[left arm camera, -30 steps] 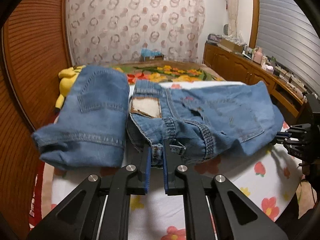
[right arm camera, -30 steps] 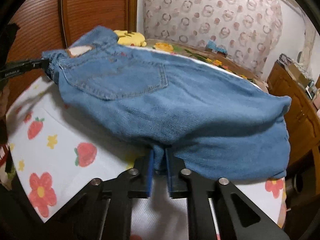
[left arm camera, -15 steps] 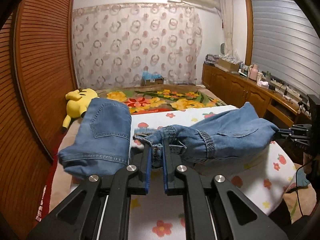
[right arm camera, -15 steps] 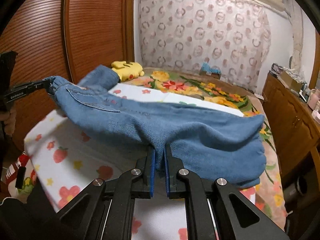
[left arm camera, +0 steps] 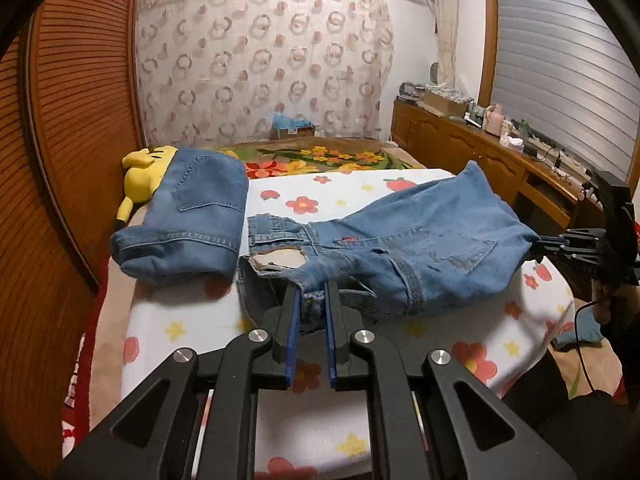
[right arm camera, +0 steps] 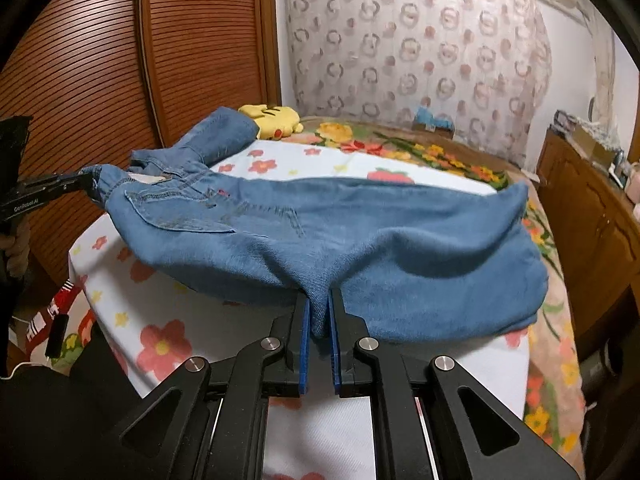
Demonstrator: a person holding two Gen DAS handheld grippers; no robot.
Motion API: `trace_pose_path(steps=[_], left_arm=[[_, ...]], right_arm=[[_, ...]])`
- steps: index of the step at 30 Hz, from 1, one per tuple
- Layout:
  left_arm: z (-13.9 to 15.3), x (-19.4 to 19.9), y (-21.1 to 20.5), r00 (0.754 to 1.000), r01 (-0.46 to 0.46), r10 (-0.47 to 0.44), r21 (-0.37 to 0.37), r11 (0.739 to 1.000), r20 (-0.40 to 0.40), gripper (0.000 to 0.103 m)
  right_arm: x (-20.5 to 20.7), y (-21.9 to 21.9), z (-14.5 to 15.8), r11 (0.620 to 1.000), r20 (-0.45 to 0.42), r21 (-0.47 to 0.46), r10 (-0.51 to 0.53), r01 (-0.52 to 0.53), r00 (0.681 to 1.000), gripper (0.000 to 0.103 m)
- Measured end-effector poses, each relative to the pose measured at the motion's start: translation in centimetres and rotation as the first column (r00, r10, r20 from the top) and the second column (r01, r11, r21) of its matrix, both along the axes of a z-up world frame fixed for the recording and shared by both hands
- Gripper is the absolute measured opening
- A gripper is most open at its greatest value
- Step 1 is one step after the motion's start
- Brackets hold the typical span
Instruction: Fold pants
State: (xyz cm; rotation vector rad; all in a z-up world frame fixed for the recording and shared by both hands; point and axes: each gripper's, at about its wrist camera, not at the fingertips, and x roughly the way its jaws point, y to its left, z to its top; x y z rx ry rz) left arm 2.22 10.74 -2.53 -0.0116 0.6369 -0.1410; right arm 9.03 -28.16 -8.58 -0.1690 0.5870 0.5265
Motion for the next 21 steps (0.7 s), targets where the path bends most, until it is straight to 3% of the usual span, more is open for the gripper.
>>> trace_pose_path(steps=[2, 6, 8, 12, 17, 21], left_arm=[[0.1, -0.2, -0.2, 1.000, -0.006, 0.006, 0.009, 1.000, 0.010, 0.015], [0.9, -0.2, -0.1, 0.999, -0.015, 0.014, 0.020, 1.000, 0.038, 0.047], [0.9, 0.3, -0.1, 0.999, -0.017, 0.016, 0.029, 0.999, 0.040, 0.049], [1.0, 1.3, -0.2, 0.999, -0.007, 0.006, 0.012, 1.000, 0.043, 0.077], [0.6, 2.9, -1.2, 0.999, 0.010, -0.010, 0.007, 1.000, 0.050, 0.080], [-0.1, 4.6, -1.3, 0.999, 0.005, -0.004, -0.021, 1.000, 0.039, 0.080]], right_arm=[[0.1, -0.5, 0.0, 1.000, -0.010, 0.014, -0.001, 0.001, 1.000, 0.010], [0.3, -1.8, 1.7, 0.999, 0.001, 0.034, -0.016, 0.016, 1.000, 0.014], [0.5, -2.1, 2.2, 0.998, 0.008, 0.051, -0.024, 0.024, 1.000, 0.015], [0.1, -2.6, 1.9, 0.996, 0.021, 0.068, -0.052, 0.050, 0.998, 0.019], [0.2, -2.6, 1.1, 0.994, 0.021, 0.076, -0.081, 0.079, 0.997, 0.022], [0.8, -3.0, 0.6, 0.991, 0.018, 0.080, -0.113, 0.111, 0.993, 0.033]])
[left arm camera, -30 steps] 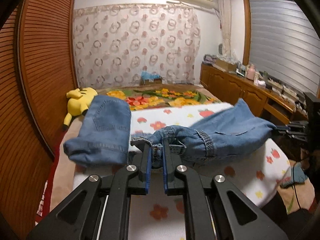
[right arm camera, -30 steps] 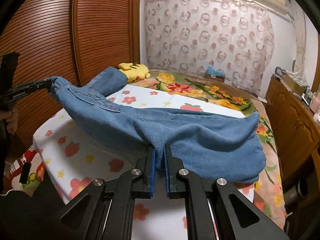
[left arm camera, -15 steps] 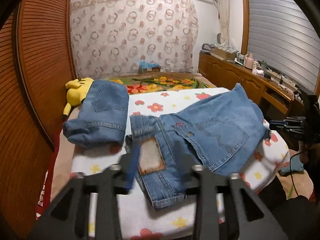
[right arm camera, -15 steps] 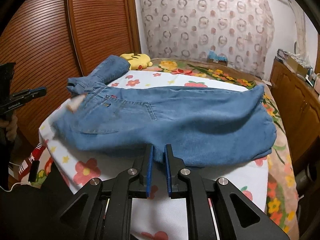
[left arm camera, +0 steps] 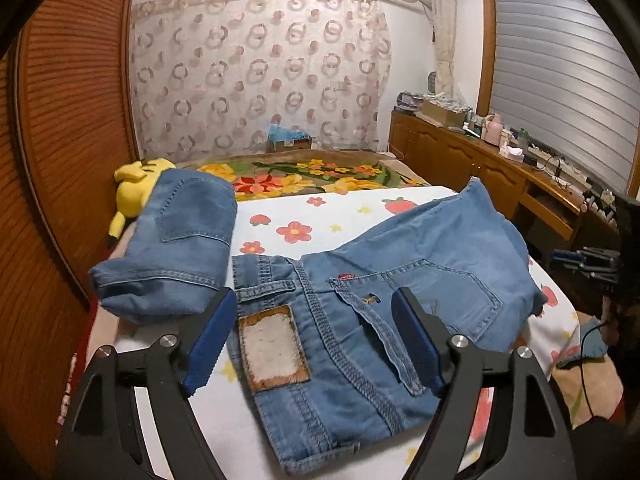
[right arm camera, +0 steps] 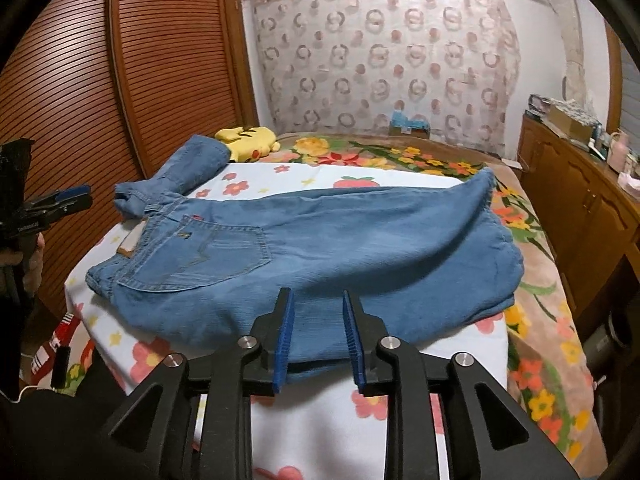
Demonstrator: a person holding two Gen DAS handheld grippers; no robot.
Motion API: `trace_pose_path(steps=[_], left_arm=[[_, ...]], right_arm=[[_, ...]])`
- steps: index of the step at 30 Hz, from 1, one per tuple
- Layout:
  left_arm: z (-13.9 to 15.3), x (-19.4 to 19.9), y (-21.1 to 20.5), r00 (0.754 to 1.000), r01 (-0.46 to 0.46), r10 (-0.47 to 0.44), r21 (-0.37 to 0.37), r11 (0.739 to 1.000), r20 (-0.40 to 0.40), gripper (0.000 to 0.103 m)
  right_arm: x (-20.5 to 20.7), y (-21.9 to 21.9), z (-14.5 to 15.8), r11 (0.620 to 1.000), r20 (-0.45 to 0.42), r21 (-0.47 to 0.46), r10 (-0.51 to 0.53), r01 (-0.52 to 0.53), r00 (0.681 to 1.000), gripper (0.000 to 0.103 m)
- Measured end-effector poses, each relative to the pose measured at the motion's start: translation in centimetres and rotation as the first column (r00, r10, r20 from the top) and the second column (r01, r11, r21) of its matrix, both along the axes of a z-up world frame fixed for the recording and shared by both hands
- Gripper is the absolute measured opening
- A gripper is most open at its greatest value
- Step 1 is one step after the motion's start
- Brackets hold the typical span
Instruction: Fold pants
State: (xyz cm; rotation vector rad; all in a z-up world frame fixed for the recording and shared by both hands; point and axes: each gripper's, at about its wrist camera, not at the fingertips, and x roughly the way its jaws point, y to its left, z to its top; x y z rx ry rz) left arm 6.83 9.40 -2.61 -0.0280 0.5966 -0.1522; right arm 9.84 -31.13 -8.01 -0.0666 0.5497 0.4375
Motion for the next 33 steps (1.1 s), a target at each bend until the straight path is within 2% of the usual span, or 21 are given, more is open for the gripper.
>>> trace_pose_path(steps=[1, 2, 12, 22, 33], left_arm=[[-0.1, 0.3, 0.0, 1.000, 0.000, 0.000, -0.002, 1.000, -0.001, 0.080], [-0.2, 0.8, -0.1, 1.000, 0.000, 0.000, -0.001, 1.000, -0.004, 0.080], [-1.1, 3.6, -3.5, 0.998, 0.066, -0.065, 0.017, 0.998, -0.019, 0.080], [-3.4, 5.5, -8.0, 0.985, 0.164, -0.162, 0.023, 0.986, -0.056, 0.080], [-6.3, 6.0, -8.7, 0.982, 0.169, -0.168, 0.006, 0.986, -0.090, 0.080]], right_arm=[[0.3, -0.2, -0.2, 1.000, -0.004, -0.001, -0.013, 0.013, 1.000, 0.038], [0.6, -0.5, -0.3, 1.000, -0.008, 0.000, -0.023, 0.023, 1.000, 0.038], [3.1, -2.9, -1.4, 0.993, -0.043, 0.011, -0.119, 0.120, 0.992, 0.040], [5.6, -5.7, -1.4, 0.975, -0.078, -0.012, -0.220, 0.220, 0.972, 0.042], [8.8, -6.1, -1.1, 0.957, -0.144, -0.016, -0.290, 0.290, 0.946, 0.042]])
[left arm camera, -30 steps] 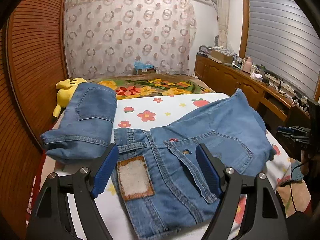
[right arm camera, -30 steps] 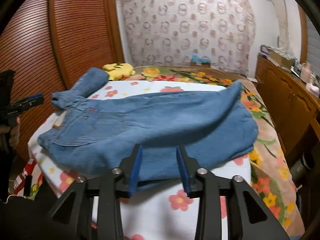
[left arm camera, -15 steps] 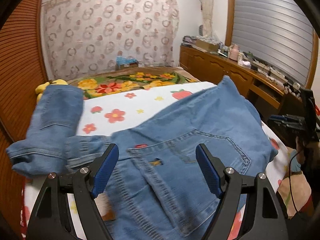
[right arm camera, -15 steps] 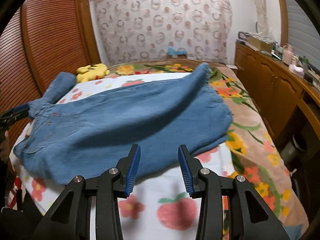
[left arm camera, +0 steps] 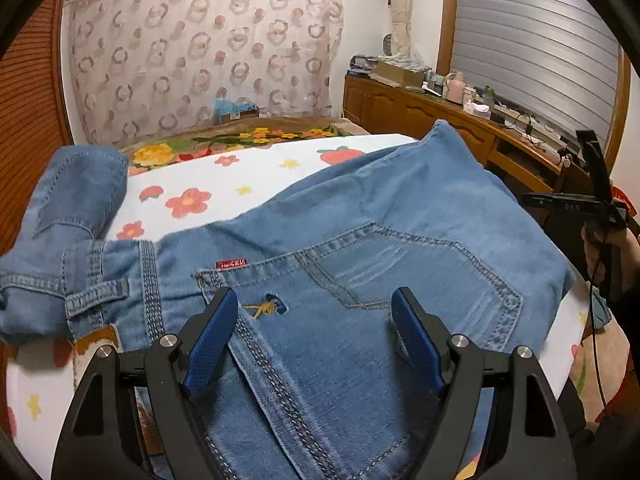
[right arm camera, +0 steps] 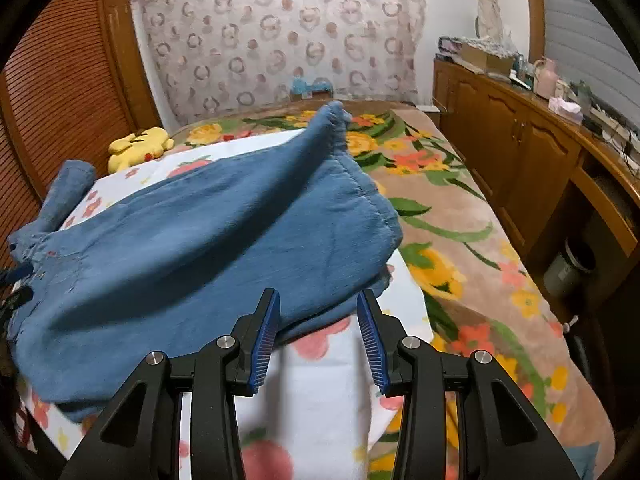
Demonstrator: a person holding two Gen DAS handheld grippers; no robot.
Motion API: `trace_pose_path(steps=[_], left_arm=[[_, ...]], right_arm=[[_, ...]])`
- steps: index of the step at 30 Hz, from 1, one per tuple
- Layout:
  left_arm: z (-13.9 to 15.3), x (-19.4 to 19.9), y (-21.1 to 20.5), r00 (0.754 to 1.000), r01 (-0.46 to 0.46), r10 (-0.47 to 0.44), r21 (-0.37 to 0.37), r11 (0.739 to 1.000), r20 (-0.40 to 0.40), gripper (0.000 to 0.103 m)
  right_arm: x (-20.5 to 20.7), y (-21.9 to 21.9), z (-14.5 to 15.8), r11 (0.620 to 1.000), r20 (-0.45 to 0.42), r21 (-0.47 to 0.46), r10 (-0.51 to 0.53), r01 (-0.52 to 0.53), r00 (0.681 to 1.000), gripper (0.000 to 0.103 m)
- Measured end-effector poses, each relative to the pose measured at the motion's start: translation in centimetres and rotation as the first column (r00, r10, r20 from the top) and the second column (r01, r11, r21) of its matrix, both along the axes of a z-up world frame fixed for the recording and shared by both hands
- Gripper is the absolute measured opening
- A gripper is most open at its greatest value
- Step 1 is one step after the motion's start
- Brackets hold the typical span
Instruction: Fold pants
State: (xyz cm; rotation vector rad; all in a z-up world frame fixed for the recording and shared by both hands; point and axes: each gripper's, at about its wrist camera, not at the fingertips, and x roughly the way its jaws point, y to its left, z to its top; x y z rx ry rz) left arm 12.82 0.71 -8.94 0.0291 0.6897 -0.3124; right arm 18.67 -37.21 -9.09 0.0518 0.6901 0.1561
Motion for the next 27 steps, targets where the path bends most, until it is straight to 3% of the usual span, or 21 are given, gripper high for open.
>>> trace_pose_path(steps=[14, 17, 19, 20, 27], left_arm=[[0.3, -0.4, 0.2, 0.999, -0.040, 0.040, 0.002, 0.999, 0.035, 0.080], [0.3, -0.4, 0.3, 0.998, -0.048, 0.048, 0.001, 0.999, 0.036, 0.080], [0.3, -0.3, 0.4, 0.998, -0.050, 0.050, -0.002, 0.999, 0.038, 0.080], [0.3, -0.3, 0.5, 0.998, -0.052, 0.052, -0.003, 0.999, 0.039, 0.080], [0.8, -1.0, 0.8, 0.997, -0.054, 0.055, -0.023, 0.998, 0.051, 0.080]], right_arm=[[3.9, -1.8, -0.8, 0.995, -0.074, 0.076, -0.059, 0.065, 0.995, 0.042], [4.2, -2.1, -0.7, 0.993, -0.078, 0.110, -0.040, 0.048, 0.996, 0.028], [4.2, -2.0, -0.3, 0.994, -0.066, 0.103, -0.040, 0.046, 0.997, 0.011], [4.1, -1.7, -0.2, 0.994, -0.058, 0.099, -0.038, 0.044, 0.998, 0.008], [2.0, -0.7, 2.5, 0.999, 0.044, 0.043, -0.014, 0.012, 0.999, 0.004]])
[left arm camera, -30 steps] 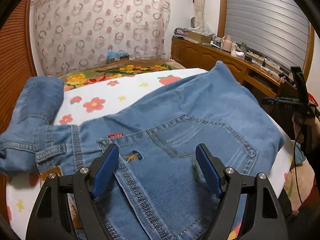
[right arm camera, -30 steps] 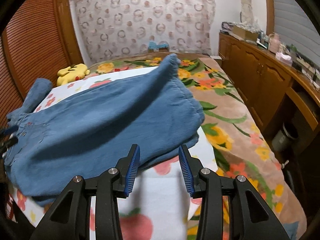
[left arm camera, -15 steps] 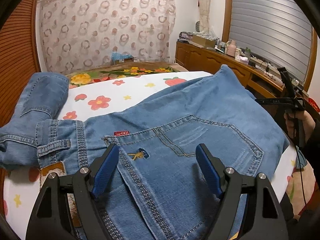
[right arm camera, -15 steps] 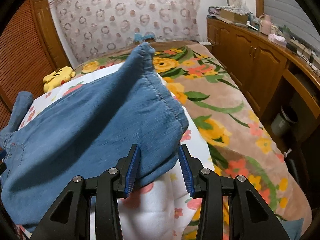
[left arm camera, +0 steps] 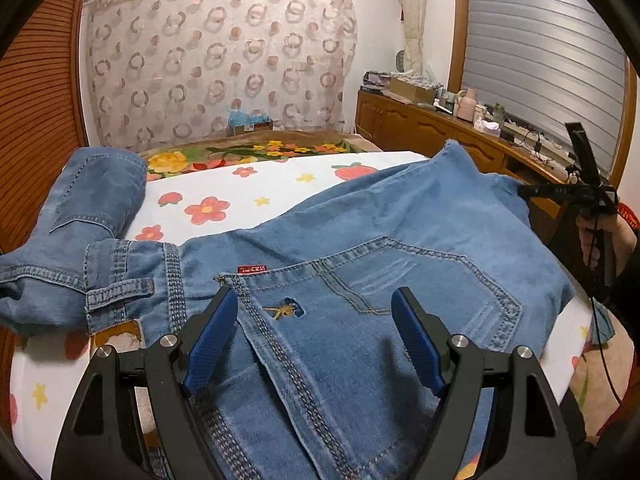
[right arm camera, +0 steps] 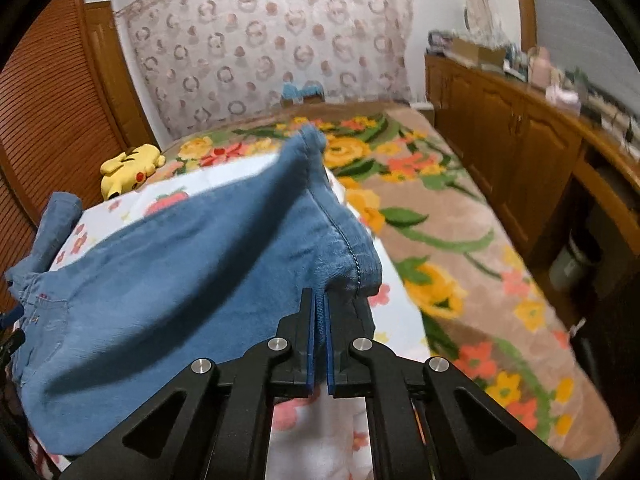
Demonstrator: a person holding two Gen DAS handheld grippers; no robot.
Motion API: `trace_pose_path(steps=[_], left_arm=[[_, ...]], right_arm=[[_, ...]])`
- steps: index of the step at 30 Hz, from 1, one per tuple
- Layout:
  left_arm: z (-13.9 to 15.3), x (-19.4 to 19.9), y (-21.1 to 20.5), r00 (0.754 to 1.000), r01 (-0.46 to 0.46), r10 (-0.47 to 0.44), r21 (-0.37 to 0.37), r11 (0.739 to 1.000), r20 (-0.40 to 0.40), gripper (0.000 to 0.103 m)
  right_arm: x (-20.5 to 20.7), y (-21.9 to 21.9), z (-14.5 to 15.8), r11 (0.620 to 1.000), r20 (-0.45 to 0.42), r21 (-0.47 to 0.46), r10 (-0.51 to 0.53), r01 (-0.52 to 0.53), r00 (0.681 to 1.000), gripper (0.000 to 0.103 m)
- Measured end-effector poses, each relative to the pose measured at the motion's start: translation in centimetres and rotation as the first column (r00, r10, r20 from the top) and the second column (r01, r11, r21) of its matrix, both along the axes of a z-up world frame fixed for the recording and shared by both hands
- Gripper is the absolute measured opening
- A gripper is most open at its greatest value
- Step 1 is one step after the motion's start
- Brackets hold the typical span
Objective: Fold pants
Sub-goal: 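Grasp the jeans leg edge with the right tool and lift it, then grasp the jeans leg hem with the left tool while the right tool holds the leg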
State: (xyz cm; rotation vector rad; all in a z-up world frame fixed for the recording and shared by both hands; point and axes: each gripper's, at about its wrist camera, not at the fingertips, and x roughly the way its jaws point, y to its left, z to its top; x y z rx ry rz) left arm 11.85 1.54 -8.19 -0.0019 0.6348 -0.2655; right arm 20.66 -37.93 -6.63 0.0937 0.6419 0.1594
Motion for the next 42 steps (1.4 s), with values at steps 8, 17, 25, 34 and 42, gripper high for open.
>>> trace_pose_path(steps=[8, 17, 25, 34, 42], left_arm=[[2.2, -1.6, 1.0, 0.999, -0.026, 0.026, -0.013, 1.000, 0.032, 0.080], [4.0, -3.6, 2.6, 0.996, -0.063, 0.063, -0.011, 0.998, 0.062, 0.080], [4.7, -4.0, 3.3, 0.995, -0.072, 0.073, -0.008, 0.997, 0.073, 0.080], [4.0, -2.9, 1.9, 0.999, -0.029, 0.029, -0.003, 1.000, 0.045, 0.080], [3.4, 0.2, -1.9, 0.998, 0.062, -0.062, 0.021, 0.998, -0.003, 0.075]], right_arm=[[-3.4, 3.2, 4.3, 0.991, 0.119, -0.013, 0.136, -0.136, 0.984, 0.003], [-7.6, 10.2, 6.7, 0.925, 0.195, -0.039, 0.378, -0.378, 0.905, 0.003], [-10.2, 14.6, 4.4, 0.847, 0.136, -0.055, 0.530, -0.528, 0.837, 0.003], [-9.4, 14.1, 4.4, 0.901, 0.105, -0.072, 0.434, -0.429, 0.895, 0.027], [-6.5, 15.5, 3.7, 0.943, 0.053, -0.095, 0.325, -0.319, 0.944, 0.036]])
